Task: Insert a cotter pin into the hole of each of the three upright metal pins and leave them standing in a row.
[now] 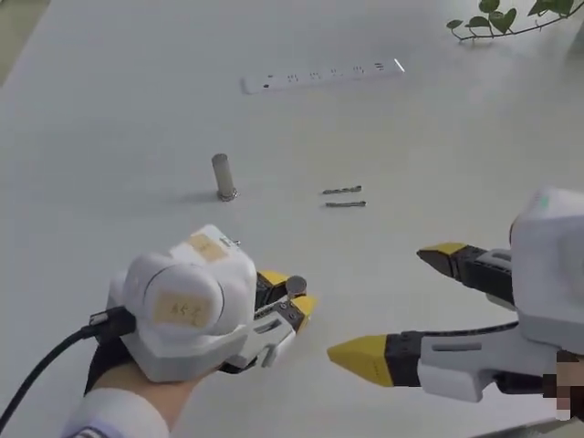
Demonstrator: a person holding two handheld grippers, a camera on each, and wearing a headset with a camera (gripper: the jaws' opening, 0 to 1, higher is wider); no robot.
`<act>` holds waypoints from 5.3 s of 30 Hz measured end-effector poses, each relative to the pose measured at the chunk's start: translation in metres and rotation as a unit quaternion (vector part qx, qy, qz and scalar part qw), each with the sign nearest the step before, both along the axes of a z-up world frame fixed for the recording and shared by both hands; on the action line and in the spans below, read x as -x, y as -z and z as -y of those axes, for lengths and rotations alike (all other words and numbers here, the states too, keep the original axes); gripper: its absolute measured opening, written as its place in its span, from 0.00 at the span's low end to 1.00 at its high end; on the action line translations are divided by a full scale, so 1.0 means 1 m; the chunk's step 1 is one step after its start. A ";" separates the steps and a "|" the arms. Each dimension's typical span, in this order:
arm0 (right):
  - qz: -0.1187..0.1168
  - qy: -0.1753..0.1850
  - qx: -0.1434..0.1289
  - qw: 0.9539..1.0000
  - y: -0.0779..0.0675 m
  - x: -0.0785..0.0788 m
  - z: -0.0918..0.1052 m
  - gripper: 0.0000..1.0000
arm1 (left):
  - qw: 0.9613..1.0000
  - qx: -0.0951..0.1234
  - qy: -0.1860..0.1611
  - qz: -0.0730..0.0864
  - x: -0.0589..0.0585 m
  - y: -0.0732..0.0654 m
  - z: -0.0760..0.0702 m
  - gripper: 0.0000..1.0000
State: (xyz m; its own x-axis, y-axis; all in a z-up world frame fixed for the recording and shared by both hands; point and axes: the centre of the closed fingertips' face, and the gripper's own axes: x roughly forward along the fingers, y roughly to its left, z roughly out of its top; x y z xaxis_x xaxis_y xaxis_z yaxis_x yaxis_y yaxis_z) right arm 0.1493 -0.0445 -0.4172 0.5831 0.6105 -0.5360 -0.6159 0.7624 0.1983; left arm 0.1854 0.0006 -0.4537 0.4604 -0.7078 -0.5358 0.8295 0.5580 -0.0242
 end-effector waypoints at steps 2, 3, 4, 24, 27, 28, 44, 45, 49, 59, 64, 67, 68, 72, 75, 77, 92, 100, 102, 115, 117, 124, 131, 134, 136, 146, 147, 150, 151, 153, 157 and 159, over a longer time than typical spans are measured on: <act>0.001 -0.001 0.000 1.000 -0.001 0.000 0.000 0.89 | 1.000 0.010 0.001 0.001 0.001 -0.004 0.002 0.18; 0.002 -0.002 0.000 1.000 -0.001 0.000 -0.001 0.89 | 1.000 0.016 0.002 0.001 0.001 -0.007 0.003 0.23; 0.002 -0.002 -0.001 1.000 -0.002 0.000 -0.001 0.89 | 1.000 0.019 0.005 0.003 0.002 -0.010 0.004 0.28; 0.002 -0.002 -0.001 1.000 -0.001 -0.001 0.003 0.89 | 0.995 0.091 0.016 -0.023 0.028 -0.047 -0.032 0.71; 0.002 0.002 -0.001 1.000 -0.002 -0.003 0.006 0.89 | 0.995 0.095 0.003 -0.026 0.031 -0.049 -0.038 0.82; 0.003 0.004 -0.001 1.000 -0.002 -0.004 0.007 0.89 | 0.995 0.091 -0.007 -0.026 0.029 -0.047 -0.040 0.90; -0.002 0.023 0.000 1.000 -0.003 -0.010 0.019 0.88 | 0.995 0.071 -0.044 -0.058 0.043 -0.031 -0.069 0.99; -0.002 0.023 0.001 1.000 -0.003 -0.010 0.019 0.88 | 0.995 0.069 -0.044 -0.056 0.044 -0.031 -0.070 0.99; -0.005 0.012 0.005 1.000 -0.003 -0.013 0.022 0.84 | 0.995 0.068 -0.041 -0.059 0.045 -0.030 -0.071 0.99; -0.012 -0.042 0.081 0.996 -0.005 -0.032 0.041 0.78 | 0.994 0.070 -0.049 -0.073 0.047 -0.026 -0.076 0.99; -0.014 -0.074 0.120 0.990 -0.003 -0.047 0.045 0.75 | 0.994 0.065 -0.048 -0.071 0.048 -0.026 -0.076 0.99; -0.019 -0.097 0.138 0.985 0.000 -0.054 0.045 0.72 | 0.994 0.065 -0.048 -0.073 0.050 -0.026 -0.076 0.99; -0.017 -0.106 0.147 0.983 0.001 -0.057 0.045 0.71 | 0.994 0.065 -0.048 -0.074 0.051 -0.026 -0.076 0.99; -0.011 -0.135 0.175 0.975 0.003 -0.065 0.046 0.67 | 0.994 0.056 -0.045 -0.083 0.056 -0.021 -0.076 0.99; -0.006 -0.158 0.198 0.967 0.005 -0.072 0.046 0.64 | 0.994 0.045 -0.043 -0.087 0.060 -0.016 -0.077 0.99; -0.004 -0.173 0.211 0.962 0.006 -0.076 0.045 0.62 | 0.994 0.043 -0.045 -0.087 0.061 -0.016 -0.077 0.99; -0.010 -0.254 0.287 0.924 0.019 -0.114 0.055 0.50 | 0.991 0.053 -0.082 -0.086 0.054 -0.020 -0.092 0.94; -0.027 -0.289 0.301 0.909 0.033 -0.126 0.055 0.39 | 0.991 0.049 -0.083 -0.089 0.057 -0.018 -0.093 0.94; -0.031 -0.296 0.308 0.904 0.038 -0.126 0.055 0.37 | 0.992 0.047 -0.083 -0.088 0.058 -0.018 -0.094 0.94; -0.042 -0.324 0.322 0.889 0.055 -0.144 0.048 0.21 | 0.991 0.047 -0.088 -0.084 0.062 -0.020 -0.096 0.94; -0.044 -0.325 0.323 0.888 0.057 -0.146 0.047 0.19 | 0.991 0.047 -0.090 -0.087 0.063 -0.019 -0.097 0.94; -0.046 -0.330 0.317 0.888 0.061 -0.149 0.036 0.13 | 0.990 0.048 -0.096 -0.088 0.064 -0.017 -0.101 0.94; -0.054 -0.338 0.317 0.885 0.071 -0.154 0.029 0.12 | 0.990 0.047 -0.097 -0.091 0.064 -0.017 -0.102 0.93; -0.063 -0.340 0.313 0.884 0.075 -0.153 0.027 0.11 | 0.990 0.045 -0.096 -0.092 0.064 -0.016 -0.102 0.93; -0.067 -0.342 0.317 0.882 0.079 -0.154 0.028 0.11 | 0.990 0.045 -0.095 -0.095 0.065 -0.016 -0.101 0.93; -0.077 -0.348 0.328 0.875 0.080 -0.159 0.029 0.08 | 0.990 0.041 -0.092 -0.102 0.067 -0.014 -0.099 0.92; -0.080 -0.345 0.331 0.875 0.081 -0.161 0.029 0.06 | 0.989 0.039 -0.093 -0.104 0.067 -0.013 -0.099 0.92; -0.084 -0.338 0.339 0.874 0.081 -0.166 0.030 0.00 | 0.989 0.044 -0.094 -0.110 0.066 -0.014 -0.098 0.91; -0.084 -0.338 0.343 0.873 0.082 -0.167 0.031 0.00 | 0.988 0.045 -0.096 -0.109 0.065 -0.014 -0.098 0.91; -0.086 -0.342 0.347 0.869 0.082 -0.169 0.032 0.00 | 0.988 0.048 -0.099 -0.111 0.064 -0.015 -0.098 0.91; -0.091 -0.351 0.356 0.861 0.081 -0.169 0.033 0.00 | 0.985 0.065 -0.105 -0.119 0.064 -0.017 -0.095 0.89; -0.086 -0.358 0.362 0.856 0.081 -0.169 0.034 0.00 | 0.984 0.067 -0.106 -0.122 0.065 -0.016 -0.093 0.89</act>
